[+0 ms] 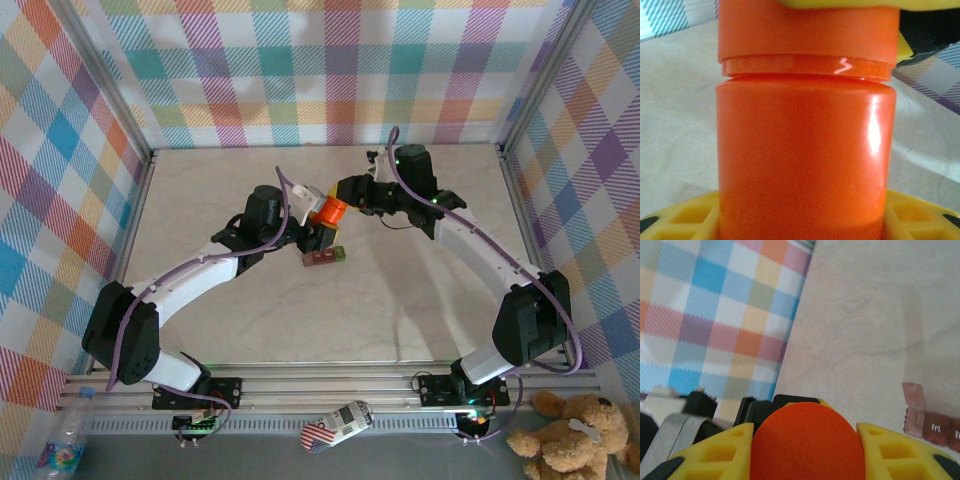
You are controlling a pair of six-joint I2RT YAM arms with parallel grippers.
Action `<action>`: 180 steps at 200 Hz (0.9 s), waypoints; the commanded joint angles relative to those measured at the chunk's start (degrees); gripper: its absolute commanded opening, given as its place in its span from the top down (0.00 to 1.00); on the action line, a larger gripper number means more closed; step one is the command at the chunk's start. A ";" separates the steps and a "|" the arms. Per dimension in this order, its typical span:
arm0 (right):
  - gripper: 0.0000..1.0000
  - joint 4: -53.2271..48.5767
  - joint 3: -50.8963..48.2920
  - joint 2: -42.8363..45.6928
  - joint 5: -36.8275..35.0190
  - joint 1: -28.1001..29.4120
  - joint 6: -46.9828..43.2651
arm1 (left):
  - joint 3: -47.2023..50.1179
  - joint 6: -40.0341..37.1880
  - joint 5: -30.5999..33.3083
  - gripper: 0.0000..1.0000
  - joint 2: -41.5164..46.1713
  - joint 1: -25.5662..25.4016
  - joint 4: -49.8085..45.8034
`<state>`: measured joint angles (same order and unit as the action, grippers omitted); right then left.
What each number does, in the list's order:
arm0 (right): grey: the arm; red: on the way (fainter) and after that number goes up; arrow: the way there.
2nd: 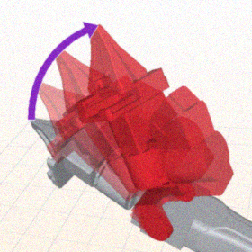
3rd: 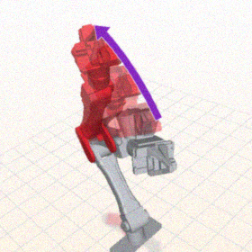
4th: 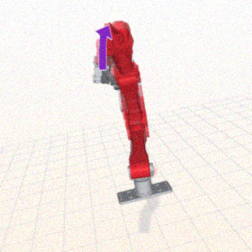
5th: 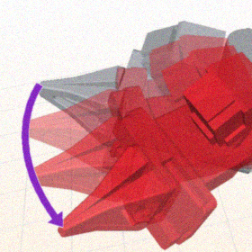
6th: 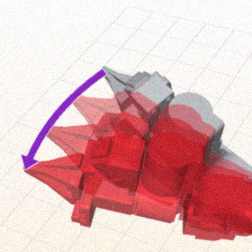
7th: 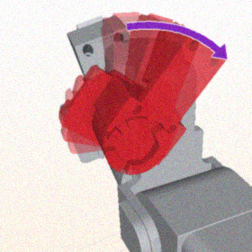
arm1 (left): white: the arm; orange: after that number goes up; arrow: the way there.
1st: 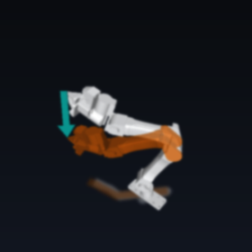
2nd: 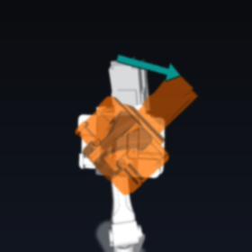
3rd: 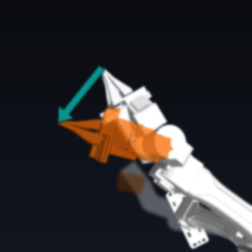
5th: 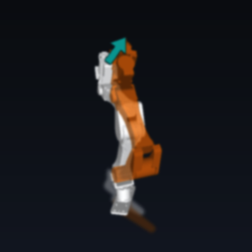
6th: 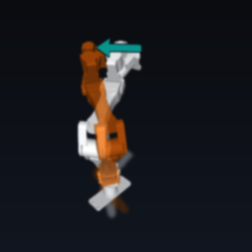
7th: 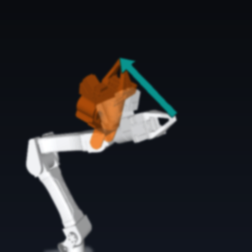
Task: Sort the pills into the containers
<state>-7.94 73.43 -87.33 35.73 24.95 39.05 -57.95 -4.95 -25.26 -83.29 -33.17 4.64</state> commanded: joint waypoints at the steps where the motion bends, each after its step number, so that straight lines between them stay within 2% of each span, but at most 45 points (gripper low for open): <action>1: 0.67 8.00 -1.26 -0.80 13.07 -2.56 -13.11 | -2.23 0.51 -3.53 1.00 1.31 0.47 0.63; 25: 0.67 7.38 -0.18 -1.83 20.10 -5.27 -16.47 | -2.60 0.60 -4.71 1.00 1.28 0.52 0.13; 46: 0.61 6.70 0.14 -1.29 19.06 -5.70 -15.30 | -2.60 0.54 -4.61 1.00 1.00 0.47 -0.05; 60: 0.42 5.33 0.35 -0.65 15.30 -5.69 -11.95 | -2.56 0.49 -3.94 1.00 0.90 0.47 -0.07; 84: 0.33 4.29 -1.94 2.69 4.67 -5.86 -2.01 | -2.60 -0.20 -1.71 1.00 0.67 0.47 -0.57; 113: 0.30 1.16 -4.58 6.51 -5.73 -5.70 8.43 | -2.69 -1.02 0.79 1.00 0.47 0.47 -1.21; 180: 0.26 -4.21 -0.20 4.87 -8.39 -2.16 10.79 | -3.49 -1.73 1.35 1.00 -0.74 0.47 -2.00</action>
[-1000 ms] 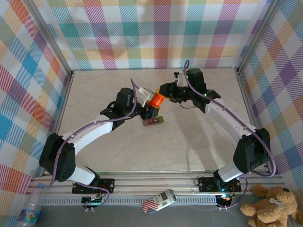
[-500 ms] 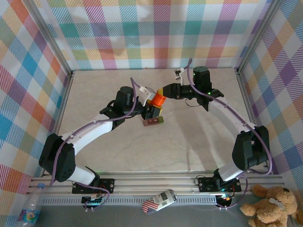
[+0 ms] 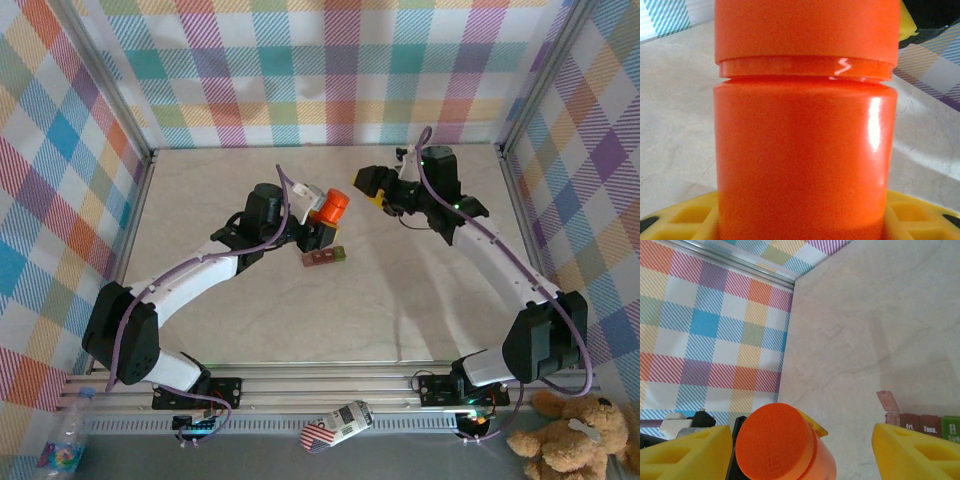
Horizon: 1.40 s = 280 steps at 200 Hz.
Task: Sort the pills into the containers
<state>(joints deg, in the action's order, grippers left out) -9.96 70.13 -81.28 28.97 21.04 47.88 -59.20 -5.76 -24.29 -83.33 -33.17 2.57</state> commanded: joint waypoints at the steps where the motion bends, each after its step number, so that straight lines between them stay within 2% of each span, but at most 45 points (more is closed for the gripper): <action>1: 0.26 -2.19 3.14 -1.26 -1.64 1.83 2.00 | -2.24 -0.92 0.39 1.00 -0.70 0.47 0.07; 78: 0.31 -1.86 5.46 -5.01 -1.91 6.11 1.43 | -2.15 -0.49 0.25 1.00 -0.97 0.47 0.46; 113: 0.45 -1.77 5.54 -5.87 -1.51 6.38 1.07 | -2.01 -0.39 0.30 1.00 -1.03 0.47 0.71; 152: 0.55 -1.58 5.72 -7.34 1.48 6.44 -0.56 | -1.88 -0.15 0.30 1.00 -0.96 0.47 0.97; 188: 0.58 1.11 5.29 -8.20 7.52 5.93 -6.87 | -1.88 0.22 -0.46 1.00 -0.83 0.47 1.15; 221: 0.58 3.74 4.76 -7.26 16.84 2.37 -20.54 | -2.14 0.40 -2.96 1.00 0.16 0.47 0.12; 245: 0.57 5.56 3.67 -6.88 24.62 -0.90 -27.18 | -2.06 1.23 -6.83 1.00 0.69 0.56 0.00; 264: 0.57 5.93 3.79 -7.46 27.55 -2.26 -27.47 | -2.61 2.14 -9.72 1.00 0.33 0.56 -0.04; 280: 0.54 6.41 4.13 -7.58 26.87 -2.34 -24.88 | -3.20 2.41 -9.52 1.00 -0.37 0.56 -0.77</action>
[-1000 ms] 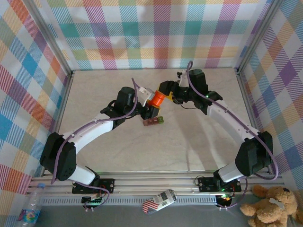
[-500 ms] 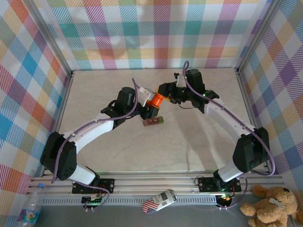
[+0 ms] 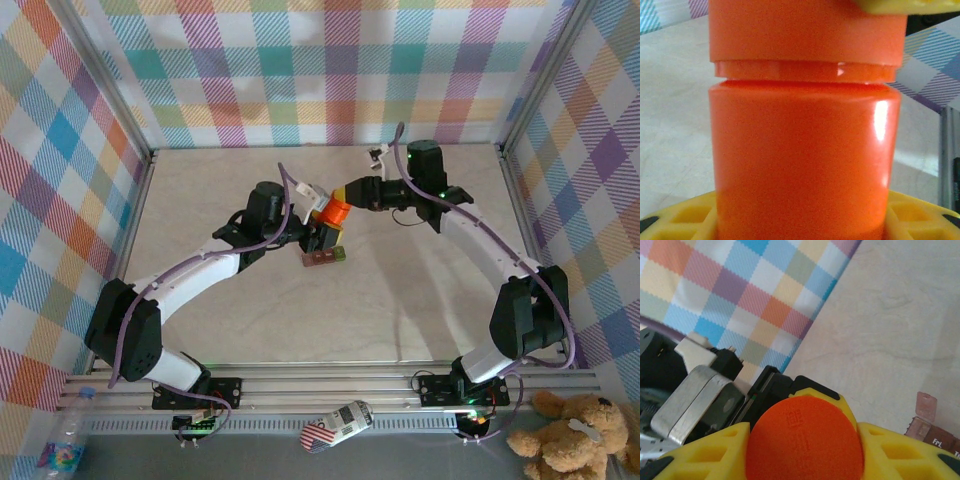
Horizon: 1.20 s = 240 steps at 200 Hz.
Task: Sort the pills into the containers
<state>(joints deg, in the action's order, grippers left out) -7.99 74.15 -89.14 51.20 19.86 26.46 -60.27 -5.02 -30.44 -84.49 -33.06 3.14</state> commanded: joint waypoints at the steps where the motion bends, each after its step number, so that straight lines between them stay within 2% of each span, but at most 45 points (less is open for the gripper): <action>1: 0.53 4.64 0.14 0.29 4.55 -1.25 -2.91 | -2.17 1.66 -3.30 1.00 0.70 0.45 -1.36; 17: 0.41 3.26 0.73 0.76 0.36 -1.24 1.35 | -2.22 1.44 -1.58 1.00 0.26 0.45 -1.55; 38: 0.33 1.00 1.24 2.06 -6.48 -1.30 7.46 | -2.73 0.17 1.67 1.00 -0.12 0.45 -2.81; 68: 0.29 -3.09 1.20 3.57 -14.21 -1.31 14.92 | -3.52 -2.41 6.97 1.00 -0.46 0.45 -4.99; 122: 0.27 -3.75 -0.49 3.06 -19.64 0.47 21.91 | -4.42 -4.48 10.21 1.00 -1.47 0.28 -5.80; 192: 0.27 -2.76 0.60 0.23 -20.62 4.25 22.41 | -5.21 -4.38 10.00 1.00 -2.65 -0.04 -5.50; 240: 0.31 -2.07 0.91 -1.68 -20.82 5.99 22.30 | -5.32 -4.26 9.87 1.00 -2.72 -0.32 -5.40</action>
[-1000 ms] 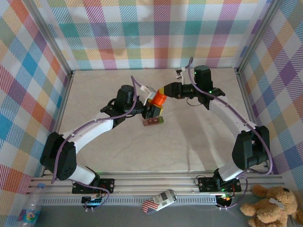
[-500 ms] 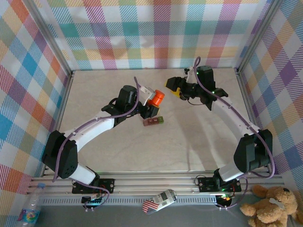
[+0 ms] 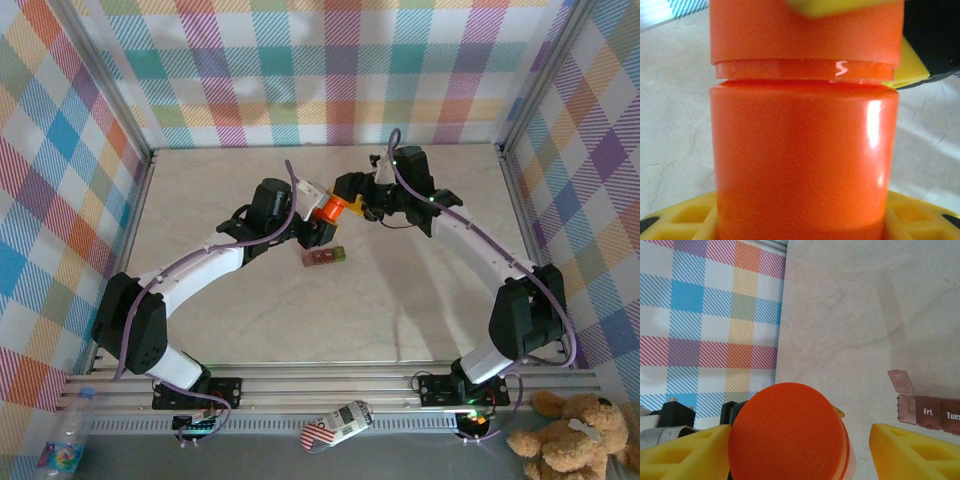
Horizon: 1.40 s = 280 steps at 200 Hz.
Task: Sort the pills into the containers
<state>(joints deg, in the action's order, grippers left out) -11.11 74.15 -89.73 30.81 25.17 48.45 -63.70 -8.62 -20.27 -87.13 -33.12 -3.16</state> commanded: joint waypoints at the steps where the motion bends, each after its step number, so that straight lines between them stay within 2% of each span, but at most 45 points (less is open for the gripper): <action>1: 0.31 1.08 0.91 -1.12 -0.46 0.68 0.33 | -1.87 -0.63 -0.29 1.00 -0.07 -0.26 0.88; 35: 0.45 1.38 0.73 -1.45 -0.86 0.77 -0.16 | -1.69 -0.43 -0.29 1.00 0.03 -0.36 1.09; 59: 0.59 1.74 0.54 -1.41 -1.20 0.80 -1.45 | -1.51 -0.26 -0.38 1.00 0.20 -0.36 1.24; 94: 0.65 10.63 -3.10 -0.70 3.79 -0.15 -4.57 | -1.07 1.16 -2.08 1.00 1.07 -0.12 1.65; 115: 0.65 14.60 -4.49 -0.10 8.29 -1.78 -10.42 | -1.90 2.98 -9.12 1.00 0.84 0.92 0.97; 145: 0.65 14.84 -4.50 0.26 12.51 -3.43 -16.25 | -4.41 4.69 -21.88 1.00 -0.96 1.70 -0.82; 159: 0.65 14.91 -4.54 0.26 13.37 -3.84 -16.44 | -5.34 5.54 -25.29 1.00 -1.76 1.66 -0.75; 172: 0.65 14.72 -4.40 0.26 13.32 -3.89 -16.17 | -6.01 6.23 -25.28 1.00 -2.19 1.62 -0.67; 195: 0.63 14.50 -4.19 -0.18 12.64 -4.02 -14.03 | -5.32 6.21 -20.15 1.00 -1.54 1.57 0.12; 214: 0.38 13.81 -4.38 0.61 9.19 -4.40 -10.44 | -4.64 5.60 -12.25 1.00 -0.77 1.48 -0.18; 230: 0.28 12.57 -4.63 2.02 5.66 -4.90 -6.81 | -4.07 4.62 -5.26 1.00 -0.19 1.19 -0.33; 249: 0.26 10.30 -4.30 3.31 1.96 -4.99 -3.01 | -3.74 2.14 3.38 1.00 0.07 -0.03 -1.14; 280: 0.25 7.07 -3.93 3.69 -2.80 -4.63 3.12 | -3.25 -1.21 11.86 1.00 -0.14 -2.38 -1.02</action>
<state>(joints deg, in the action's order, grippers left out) -1.50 69.71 -87.94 33.28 20.56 45.04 -67.33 -6.20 -17.78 -89.62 -33.67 -5.74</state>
